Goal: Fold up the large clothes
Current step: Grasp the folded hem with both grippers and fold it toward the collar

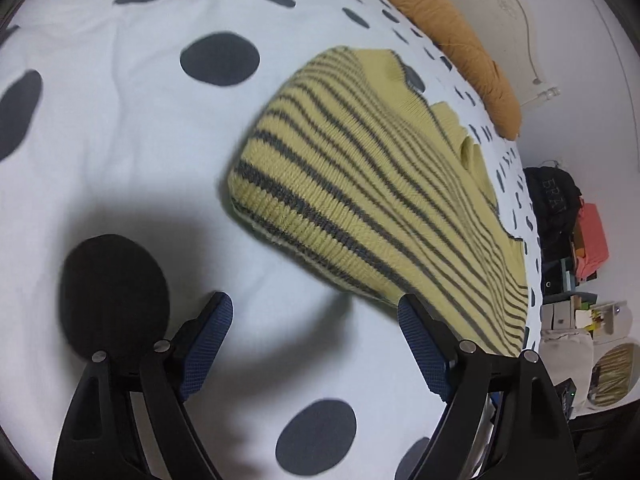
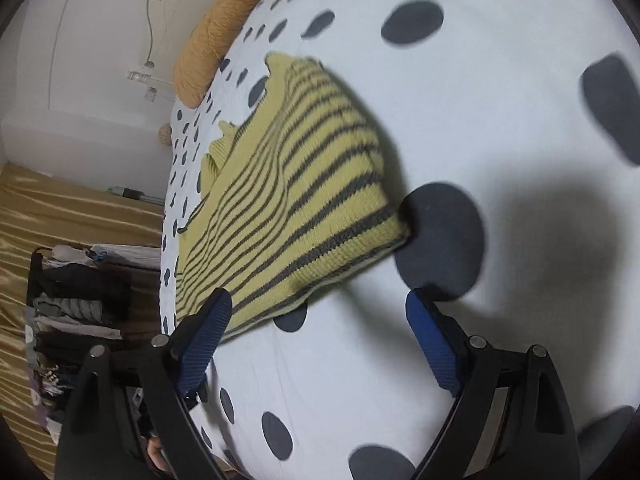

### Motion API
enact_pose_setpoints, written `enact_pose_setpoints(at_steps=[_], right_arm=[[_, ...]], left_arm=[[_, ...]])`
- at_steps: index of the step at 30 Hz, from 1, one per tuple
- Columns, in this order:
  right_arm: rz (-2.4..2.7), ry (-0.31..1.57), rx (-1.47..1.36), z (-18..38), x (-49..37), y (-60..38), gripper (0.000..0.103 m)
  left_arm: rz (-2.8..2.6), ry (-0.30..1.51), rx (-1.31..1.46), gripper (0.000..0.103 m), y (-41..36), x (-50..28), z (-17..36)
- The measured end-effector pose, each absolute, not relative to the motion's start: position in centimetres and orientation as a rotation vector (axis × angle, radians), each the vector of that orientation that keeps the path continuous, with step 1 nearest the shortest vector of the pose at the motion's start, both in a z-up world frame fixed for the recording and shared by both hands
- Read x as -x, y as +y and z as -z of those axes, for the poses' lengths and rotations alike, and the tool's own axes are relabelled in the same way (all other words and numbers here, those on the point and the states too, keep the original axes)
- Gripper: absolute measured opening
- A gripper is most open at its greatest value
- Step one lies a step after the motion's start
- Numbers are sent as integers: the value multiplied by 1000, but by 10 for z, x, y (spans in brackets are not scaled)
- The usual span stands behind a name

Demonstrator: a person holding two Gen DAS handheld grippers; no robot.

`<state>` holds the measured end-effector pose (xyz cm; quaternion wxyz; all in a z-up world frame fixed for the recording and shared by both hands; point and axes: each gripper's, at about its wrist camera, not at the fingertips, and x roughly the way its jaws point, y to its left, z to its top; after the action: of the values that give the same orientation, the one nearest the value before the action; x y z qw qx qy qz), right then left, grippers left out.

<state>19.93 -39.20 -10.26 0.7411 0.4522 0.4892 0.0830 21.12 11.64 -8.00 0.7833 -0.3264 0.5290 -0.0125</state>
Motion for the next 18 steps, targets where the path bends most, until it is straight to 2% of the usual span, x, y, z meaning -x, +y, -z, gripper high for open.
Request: enact_pose_setpoints(at_steps=[5,9,10,11,12,13,14,15,17,18], right_arm=[[-196,991,-1034,116,-230,-376,89],[-188,985,-1006,118,-260,-368,87],[-180,986,-988,117,-265,-367,78],[-159,994,-962,117,-270,-366,61],[-143,1004,-939,117,-275,-366,50],[-138,1019,-925,119,-281,-367,37],[-147,1027,-926,120,-282,-368,34],[-149,1027,-916,117,-282,-368,33],[-142,1023,-856,107,-281,-363,29],[-131,1019,-835,101,-281,-359,29]], left_arm=[[58,1067,679,88,109,-241,80],[34,1081,684,91,102,-277,90],[26,1071,684,93,100,-284,91],[22,1060,677,94,98,-289,91],[9,1047,654,94,95,-293,90],[-1,1036,639,87,95,-292,89],[-20,1019,616,69,93,-292,87],[-25,1014,602,62,93,-291,85],[-18,1004,595,41,95,-287,82],[-13,1002,593,36,96,-286,79]])
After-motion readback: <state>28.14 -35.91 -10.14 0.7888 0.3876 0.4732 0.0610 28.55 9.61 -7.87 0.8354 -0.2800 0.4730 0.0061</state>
